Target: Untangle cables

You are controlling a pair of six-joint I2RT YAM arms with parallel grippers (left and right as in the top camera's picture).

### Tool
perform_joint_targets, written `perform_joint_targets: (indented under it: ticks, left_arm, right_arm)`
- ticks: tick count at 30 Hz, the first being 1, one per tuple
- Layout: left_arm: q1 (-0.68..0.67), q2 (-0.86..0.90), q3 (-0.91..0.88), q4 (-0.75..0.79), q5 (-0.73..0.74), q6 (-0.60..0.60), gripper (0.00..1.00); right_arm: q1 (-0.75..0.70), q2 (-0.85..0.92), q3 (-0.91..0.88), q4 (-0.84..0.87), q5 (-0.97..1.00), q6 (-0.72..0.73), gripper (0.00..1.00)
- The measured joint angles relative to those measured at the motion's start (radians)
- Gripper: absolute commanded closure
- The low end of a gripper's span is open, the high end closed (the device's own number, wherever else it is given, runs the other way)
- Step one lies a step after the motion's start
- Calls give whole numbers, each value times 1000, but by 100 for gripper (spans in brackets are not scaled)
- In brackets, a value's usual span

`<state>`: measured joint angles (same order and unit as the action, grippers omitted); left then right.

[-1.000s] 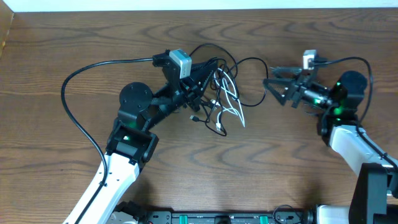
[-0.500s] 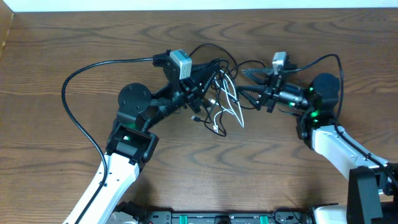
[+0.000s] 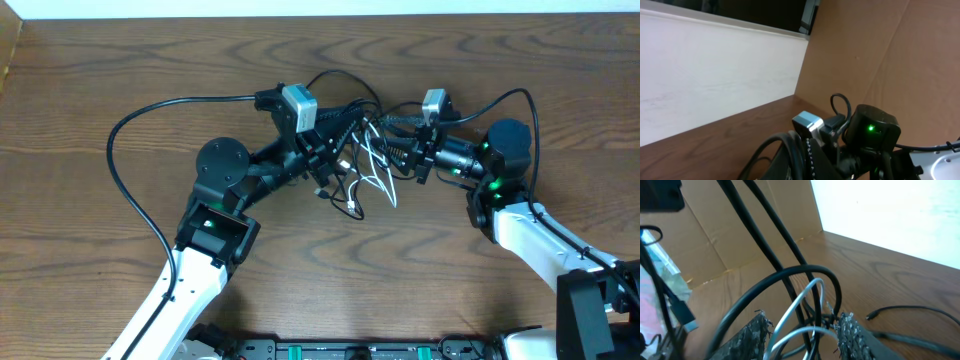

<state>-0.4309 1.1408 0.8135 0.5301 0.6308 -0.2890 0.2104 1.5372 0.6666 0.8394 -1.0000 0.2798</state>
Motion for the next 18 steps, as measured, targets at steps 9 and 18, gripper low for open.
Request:
perform_joint_targets:
  ticks: [9, 18]
  left_arm:
    - [-4, 0, 0, 18, 0, 0, 92]
    - [-5, 0, 0, -40, -26, 5, 92]
  right_arm:
    - [14, 0, 0, -14, 4, -58, 99]
    - [-7, 0, 0, -13, 3, -52, 99]
